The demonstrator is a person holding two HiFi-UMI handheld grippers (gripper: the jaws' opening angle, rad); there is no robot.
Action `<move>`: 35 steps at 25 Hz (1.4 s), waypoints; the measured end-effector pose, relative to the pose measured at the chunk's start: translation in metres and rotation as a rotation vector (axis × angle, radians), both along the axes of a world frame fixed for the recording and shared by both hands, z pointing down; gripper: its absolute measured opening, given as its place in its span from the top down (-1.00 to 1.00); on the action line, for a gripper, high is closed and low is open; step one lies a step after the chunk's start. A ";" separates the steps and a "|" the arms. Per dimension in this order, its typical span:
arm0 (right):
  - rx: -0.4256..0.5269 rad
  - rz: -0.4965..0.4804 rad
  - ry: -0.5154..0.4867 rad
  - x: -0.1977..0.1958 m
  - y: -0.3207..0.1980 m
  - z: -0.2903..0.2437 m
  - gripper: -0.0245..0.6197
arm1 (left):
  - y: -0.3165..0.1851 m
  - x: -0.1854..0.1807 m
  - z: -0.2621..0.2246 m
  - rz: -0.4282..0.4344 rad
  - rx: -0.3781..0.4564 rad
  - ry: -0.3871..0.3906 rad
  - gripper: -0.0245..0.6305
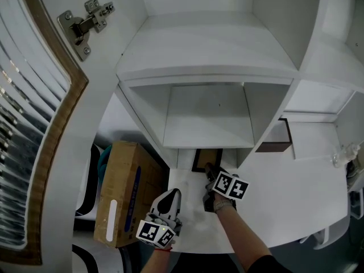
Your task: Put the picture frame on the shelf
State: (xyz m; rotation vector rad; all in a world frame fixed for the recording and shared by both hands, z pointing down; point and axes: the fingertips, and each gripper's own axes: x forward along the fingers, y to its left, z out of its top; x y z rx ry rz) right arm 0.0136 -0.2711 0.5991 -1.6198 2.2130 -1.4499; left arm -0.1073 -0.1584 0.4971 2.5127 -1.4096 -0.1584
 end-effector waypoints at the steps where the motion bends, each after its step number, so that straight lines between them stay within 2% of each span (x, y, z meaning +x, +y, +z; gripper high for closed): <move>1: -0.003 0.012 0.014 0.002 -0.002 0.001 0.57 | 0.000 0.000 0.000 0.001 0.000 0.000 0.92; 5: -0.046 0.072 0.038 0.009 -0.003 0.010 0.49 | 0.001 -0.002 0.000 0.004 -0.004 0.004 0.92; 9: -0.048 0.080 0.101 0.012 -0.004 0.013 0.42 | 0.001 -0.006 0.000 -0.001 -0.006 0.010 0.92; 14: -0.042 0.055 0.207 0.009 -0.007 0.013 0.25 | 0.001 -0.010 -0.001 -0.003 -0.003 0.017 0.92; 22: 0.001 0.000 0.286 0.004 -0.005 0.012 0.11 | 0.001 -0.015 0.004 -0.003 -0.002 0.016 0.92; 30: 0.029 -0.062 0.375 0.001 -0.003 0.011 -0.02 | 0.001 -0.003 0.003 0.032 -0.014 0.027 0.92; 35: 0.053 -0.072 0.384 0.005 -0.005 0.007 -0.06 | 0.002 -0.004 0.007 0.040 -0.012 0.035 0.92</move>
